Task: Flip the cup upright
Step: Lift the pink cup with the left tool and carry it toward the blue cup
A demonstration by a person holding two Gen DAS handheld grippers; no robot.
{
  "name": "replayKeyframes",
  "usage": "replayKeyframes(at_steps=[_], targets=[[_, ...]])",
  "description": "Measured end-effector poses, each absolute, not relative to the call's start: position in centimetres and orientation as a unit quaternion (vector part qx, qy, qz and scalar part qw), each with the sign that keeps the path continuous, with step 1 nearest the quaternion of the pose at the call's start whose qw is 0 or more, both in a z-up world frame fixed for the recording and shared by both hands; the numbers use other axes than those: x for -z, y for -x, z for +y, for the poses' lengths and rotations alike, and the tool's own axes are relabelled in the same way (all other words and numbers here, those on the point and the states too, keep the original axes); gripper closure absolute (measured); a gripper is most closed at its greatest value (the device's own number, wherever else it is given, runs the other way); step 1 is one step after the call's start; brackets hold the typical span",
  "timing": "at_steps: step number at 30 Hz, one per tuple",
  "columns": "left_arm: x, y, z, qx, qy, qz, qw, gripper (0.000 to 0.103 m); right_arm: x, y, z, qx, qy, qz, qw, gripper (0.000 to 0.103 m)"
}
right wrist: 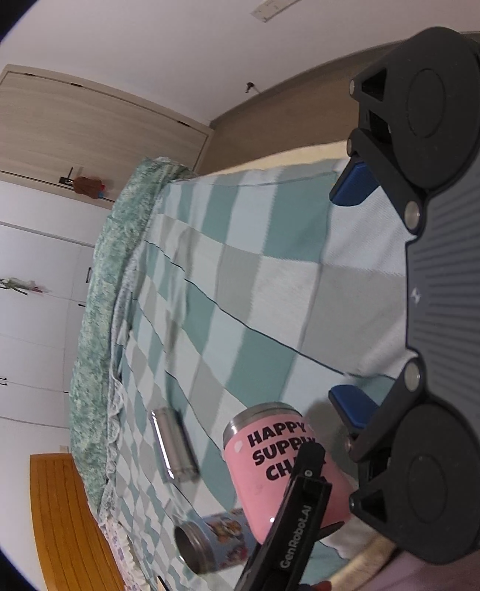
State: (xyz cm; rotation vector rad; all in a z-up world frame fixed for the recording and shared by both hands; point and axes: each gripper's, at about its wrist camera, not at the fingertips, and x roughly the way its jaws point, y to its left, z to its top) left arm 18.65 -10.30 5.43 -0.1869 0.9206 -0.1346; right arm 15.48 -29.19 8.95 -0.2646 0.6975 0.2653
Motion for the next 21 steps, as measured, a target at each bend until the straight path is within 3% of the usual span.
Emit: replayKeyframes(at_steps=[13, 14, 16, 21], targets=[[-2.9, -17.4, -11.4, 0.067, 0.088, 0.436, 0.893, 0.018, -7.1, -13.6, -28.9, -0.135, 0.132, 0.357, 0.915, 0.000], [-2.9, -17.5, -11.2, 0.070, 0.090, 0.440, 0.891, 0.015, -7.2, -13.6, -28.9, -0.135, 0.132, 0.357, 0.915, 0.000], [-3.3, -17.3, -11.0, 0.079, 0.086, 0.436, 0.892, 0.000, -7.3, -13.4, -28.8, -0.135, 0.130, 0.356, 0.915, 0.000], [-5.3, -15.9, -10.1, 0.110, 0.065, 0.412, 0.902, 0.000, -8.4, -12.6, -28.9, -0.143, 0.114, 0.355, 0.917, 0.000]])
